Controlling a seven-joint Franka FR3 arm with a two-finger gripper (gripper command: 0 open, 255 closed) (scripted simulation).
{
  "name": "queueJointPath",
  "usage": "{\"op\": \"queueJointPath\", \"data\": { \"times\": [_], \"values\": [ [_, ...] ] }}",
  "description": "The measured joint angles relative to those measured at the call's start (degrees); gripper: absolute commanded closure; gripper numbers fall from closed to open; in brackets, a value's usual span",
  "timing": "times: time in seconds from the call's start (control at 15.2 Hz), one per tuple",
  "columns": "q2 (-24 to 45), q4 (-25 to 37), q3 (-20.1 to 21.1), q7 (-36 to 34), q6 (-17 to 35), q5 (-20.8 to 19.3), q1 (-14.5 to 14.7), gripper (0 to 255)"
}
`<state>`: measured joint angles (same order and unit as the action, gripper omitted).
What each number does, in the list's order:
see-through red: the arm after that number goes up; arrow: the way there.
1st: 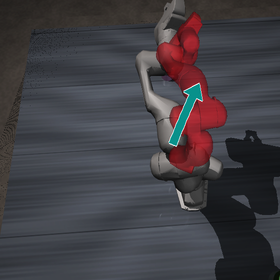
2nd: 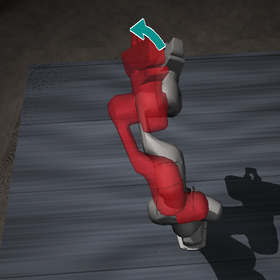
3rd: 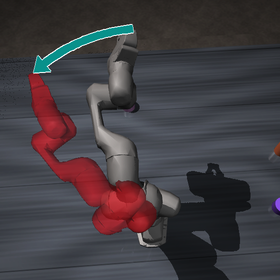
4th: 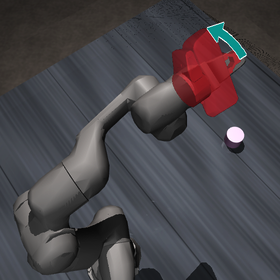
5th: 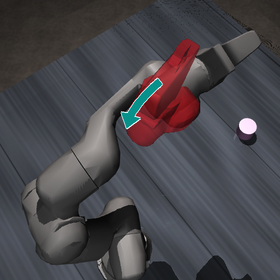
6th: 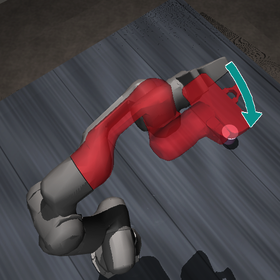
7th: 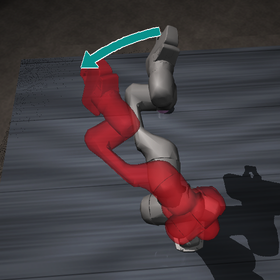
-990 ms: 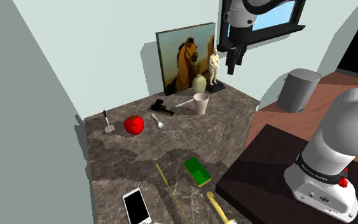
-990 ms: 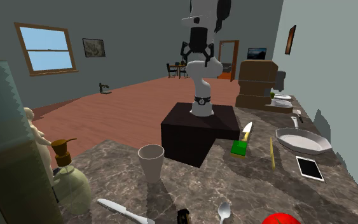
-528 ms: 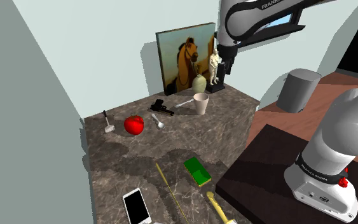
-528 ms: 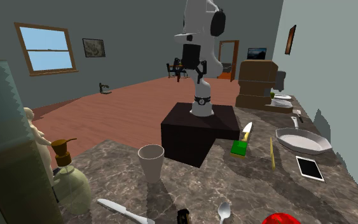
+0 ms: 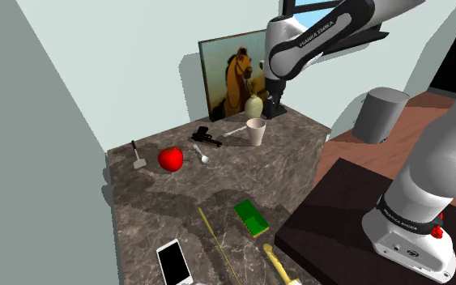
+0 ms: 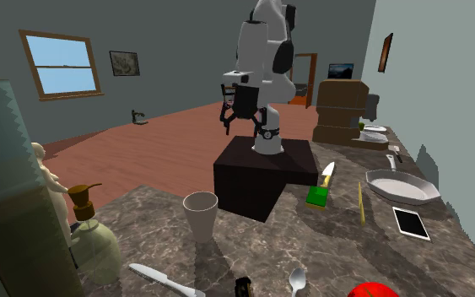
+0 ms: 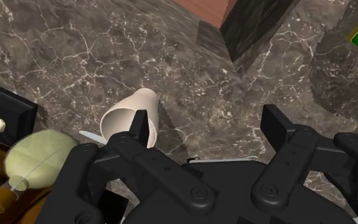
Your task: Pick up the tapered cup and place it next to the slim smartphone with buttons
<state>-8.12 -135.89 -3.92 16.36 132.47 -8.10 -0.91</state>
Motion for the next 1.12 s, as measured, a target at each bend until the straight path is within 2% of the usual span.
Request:
{"op": "queueJointPath", "data": {
  "times": [0.66,0.99,1.12],
  "values": [
    [22.4,11.2,-1.0,3.2,13.1,-1.8,-1.1,0],
    [33.2,20.2,-1.0,5.2,16.0,-2.2,-1.9,0],
    [35.8,21.9,-1.0,5.4,16.9,-2.3,-2.0,0]
  ]
}}
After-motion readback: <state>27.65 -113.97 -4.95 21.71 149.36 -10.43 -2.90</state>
